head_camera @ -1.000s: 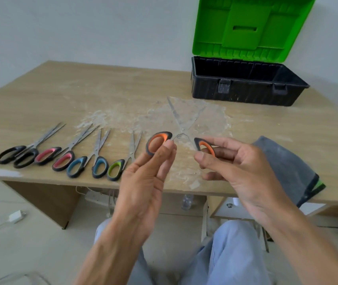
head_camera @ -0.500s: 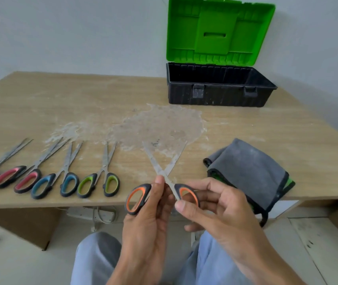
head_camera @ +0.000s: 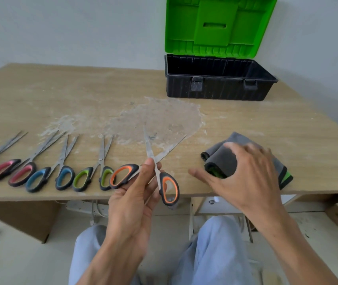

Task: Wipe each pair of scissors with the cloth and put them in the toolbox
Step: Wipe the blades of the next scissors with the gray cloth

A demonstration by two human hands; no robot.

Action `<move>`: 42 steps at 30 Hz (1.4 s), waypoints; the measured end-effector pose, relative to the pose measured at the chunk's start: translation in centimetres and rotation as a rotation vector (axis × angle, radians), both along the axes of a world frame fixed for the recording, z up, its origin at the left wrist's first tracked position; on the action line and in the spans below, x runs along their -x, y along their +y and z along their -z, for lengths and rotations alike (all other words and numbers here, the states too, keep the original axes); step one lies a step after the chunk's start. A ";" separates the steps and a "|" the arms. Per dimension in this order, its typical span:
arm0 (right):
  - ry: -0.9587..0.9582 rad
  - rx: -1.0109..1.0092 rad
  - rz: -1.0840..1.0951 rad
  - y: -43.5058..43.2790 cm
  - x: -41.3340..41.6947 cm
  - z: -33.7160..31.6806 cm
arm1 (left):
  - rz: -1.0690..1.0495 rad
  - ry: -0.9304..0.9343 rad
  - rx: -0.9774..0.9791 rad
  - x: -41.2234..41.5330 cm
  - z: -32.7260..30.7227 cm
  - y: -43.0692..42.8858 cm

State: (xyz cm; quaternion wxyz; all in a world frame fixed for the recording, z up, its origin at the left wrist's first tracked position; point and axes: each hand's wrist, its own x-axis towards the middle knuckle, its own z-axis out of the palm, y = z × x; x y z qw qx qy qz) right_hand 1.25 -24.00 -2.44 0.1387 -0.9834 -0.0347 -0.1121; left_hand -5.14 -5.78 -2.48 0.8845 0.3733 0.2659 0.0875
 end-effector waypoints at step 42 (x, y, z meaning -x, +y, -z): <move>0.097 -0.171 -0.934 1.2 5.4 -10.7 | 0.053 -0.138 -0.368 2.4 -5.8 2.4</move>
